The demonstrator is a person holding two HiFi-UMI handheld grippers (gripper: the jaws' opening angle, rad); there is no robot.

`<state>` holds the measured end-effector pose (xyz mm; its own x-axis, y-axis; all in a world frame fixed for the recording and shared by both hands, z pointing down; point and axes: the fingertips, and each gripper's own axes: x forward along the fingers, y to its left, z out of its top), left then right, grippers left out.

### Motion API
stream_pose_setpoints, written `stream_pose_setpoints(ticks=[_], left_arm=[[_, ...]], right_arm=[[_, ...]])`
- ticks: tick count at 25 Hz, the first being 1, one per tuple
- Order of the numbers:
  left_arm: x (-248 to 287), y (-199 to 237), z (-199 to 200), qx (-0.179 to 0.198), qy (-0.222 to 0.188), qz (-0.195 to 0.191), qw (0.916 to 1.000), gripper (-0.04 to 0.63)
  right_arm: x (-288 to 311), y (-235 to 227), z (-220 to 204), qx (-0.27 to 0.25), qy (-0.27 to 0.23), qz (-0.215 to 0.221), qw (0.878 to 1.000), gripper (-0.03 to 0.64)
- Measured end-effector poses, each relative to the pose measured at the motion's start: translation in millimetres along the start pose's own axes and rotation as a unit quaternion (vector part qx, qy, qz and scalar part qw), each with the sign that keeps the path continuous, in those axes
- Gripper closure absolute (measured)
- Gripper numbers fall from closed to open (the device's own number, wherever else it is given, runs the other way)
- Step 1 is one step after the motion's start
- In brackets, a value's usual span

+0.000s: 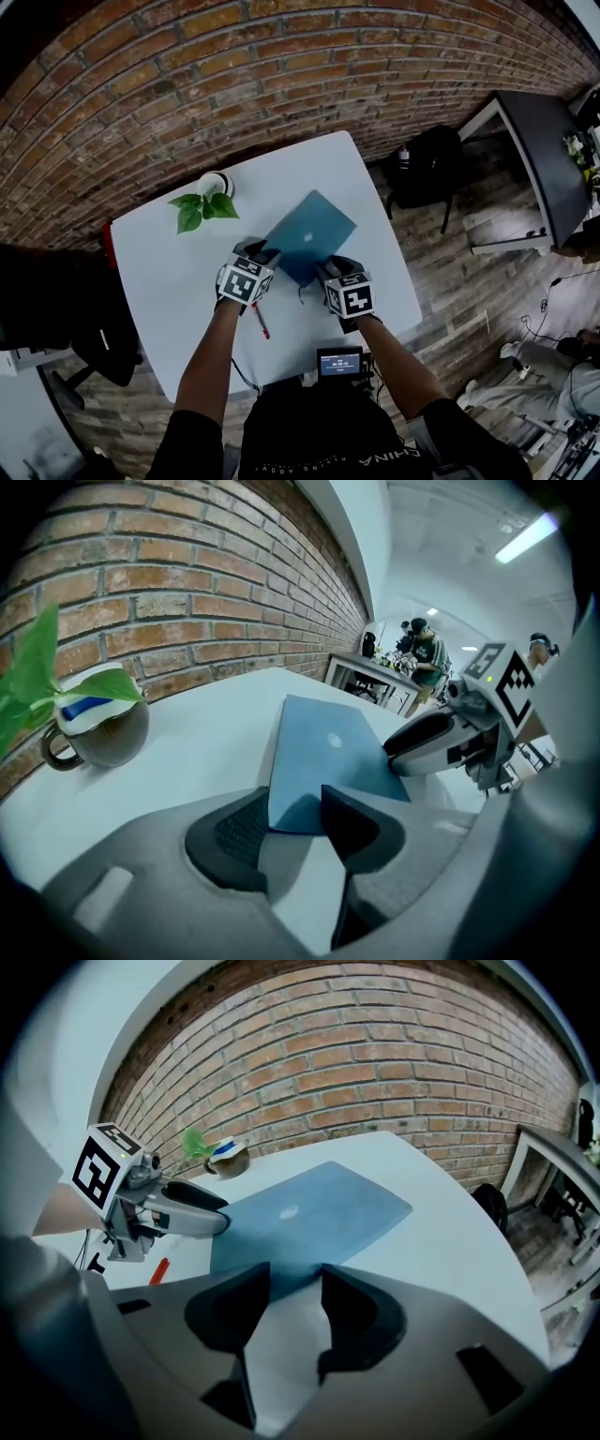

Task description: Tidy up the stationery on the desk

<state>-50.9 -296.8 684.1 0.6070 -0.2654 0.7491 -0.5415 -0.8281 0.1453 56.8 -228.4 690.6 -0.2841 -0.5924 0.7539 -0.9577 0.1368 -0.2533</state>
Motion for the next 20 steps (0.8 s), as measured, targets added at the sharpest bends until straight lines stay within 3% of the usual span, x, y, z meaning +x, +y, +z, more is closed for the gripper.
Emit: stream_pose_setpoints(ticks=[11,20], left_arm=[[-25,-15,-34,-0.014,0.067,0.033,0.9971,0.428],[-45,-44,-66,-0.055,0.079,0.046,0.9943,0.436]], right_arm=[[7,12,6,-0.093,0.015,0.032,0.995,0.468],[10,23,4,-0.112,0.021,0.057,0.992,0.480]])
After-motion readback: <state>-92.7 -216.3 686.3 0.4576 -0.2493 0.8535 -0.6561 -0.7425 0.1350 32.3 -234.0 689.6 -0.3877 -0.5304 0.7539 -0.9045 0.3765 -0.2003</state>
